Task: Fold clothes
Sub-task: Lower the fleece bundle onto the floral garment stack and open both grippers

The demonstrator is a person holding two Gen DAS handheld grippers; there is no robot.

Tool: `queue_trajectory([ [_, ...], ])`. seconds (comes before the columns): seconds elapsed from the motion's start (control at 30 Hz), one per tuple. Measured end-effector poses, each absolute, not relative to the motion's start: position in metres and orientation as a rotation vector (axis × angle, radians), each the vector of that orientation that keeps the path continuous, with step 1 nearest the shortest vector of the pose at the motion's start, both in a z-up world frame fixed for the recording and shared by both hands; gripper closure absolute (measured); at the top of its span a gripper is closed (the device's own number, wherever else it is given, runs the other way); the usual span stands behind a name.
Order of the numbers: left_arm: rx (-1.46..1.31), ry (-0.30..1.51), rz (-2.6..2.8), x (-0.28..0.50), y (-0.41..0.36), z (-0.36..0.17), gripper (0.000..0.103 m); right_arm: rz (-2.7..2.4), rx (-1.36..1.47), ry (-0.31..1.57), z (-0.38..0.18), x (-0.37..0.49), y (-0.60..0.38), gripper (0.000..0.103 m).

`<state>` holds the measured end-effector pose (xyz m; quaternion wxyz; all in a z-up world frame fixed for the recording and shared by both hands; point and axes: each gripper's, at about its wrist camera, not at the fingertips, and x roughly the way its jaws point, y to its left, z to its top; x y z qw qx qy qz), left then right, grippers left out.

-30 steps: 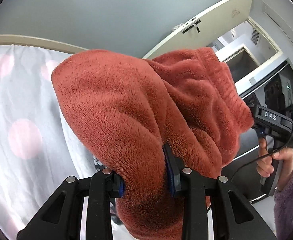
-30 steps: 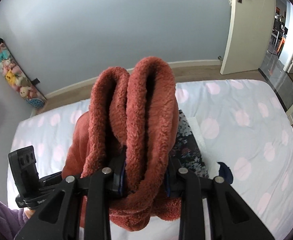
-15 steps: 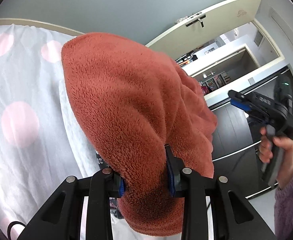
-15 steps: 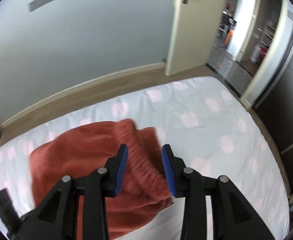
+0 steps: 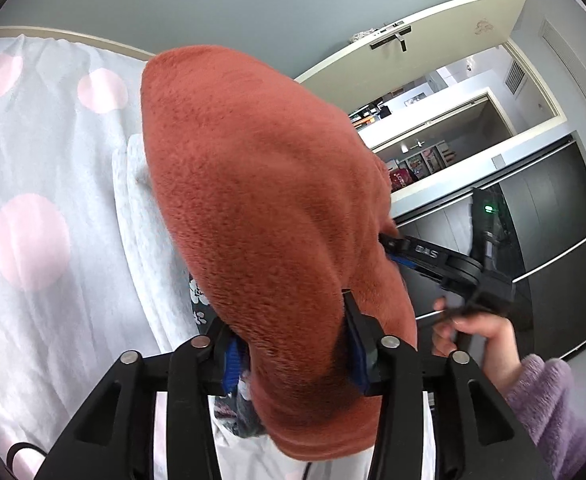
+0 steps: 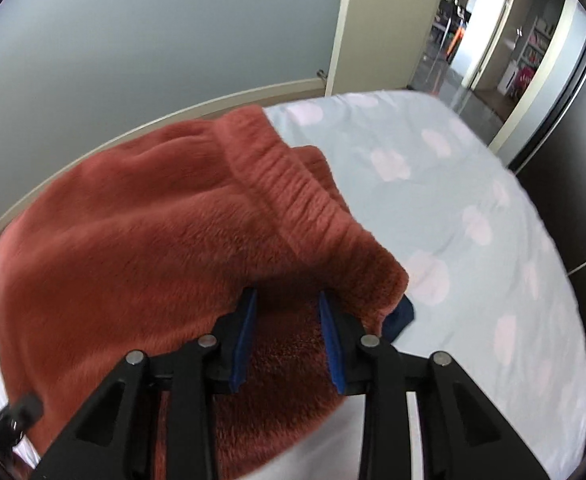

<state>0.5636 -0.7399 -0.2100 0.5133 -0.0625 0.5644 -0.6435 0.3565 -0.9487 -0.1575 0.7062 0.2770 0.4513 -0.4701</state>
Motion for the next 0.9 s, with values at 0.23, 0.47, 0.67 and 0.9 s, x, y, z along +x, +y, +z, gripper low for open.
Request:
queue_trajectory([
  [0.23, -0.163, 1.367, -1.516, 0.565, -0.745, -0.223, 0.047, -1.046, 0.692, 0.979, -0.186, 0.359, -0.975, 0.073],
  [0.47, -0.129, 1.295, -1.485, 0.574, -0.709, -0.2, 0.042, -1.084, 0.654, 0.985, -0.156, 0.364, -0.962, 0.073],
  [0.67, -0.1, 1.191, -1.403, 0.584, -0.678, -0.162, 0.038, -1.14, 0.618, 0.882, -0.094, 0.346, -0.91, 0.071],
  [0.9, 0.045, 1.099, -1.423, 0.568, -0.657, -0.135, 0.038, -1.067, 0.696, 0.826, -0.075, 0.33, -0.808, 0.071],
])
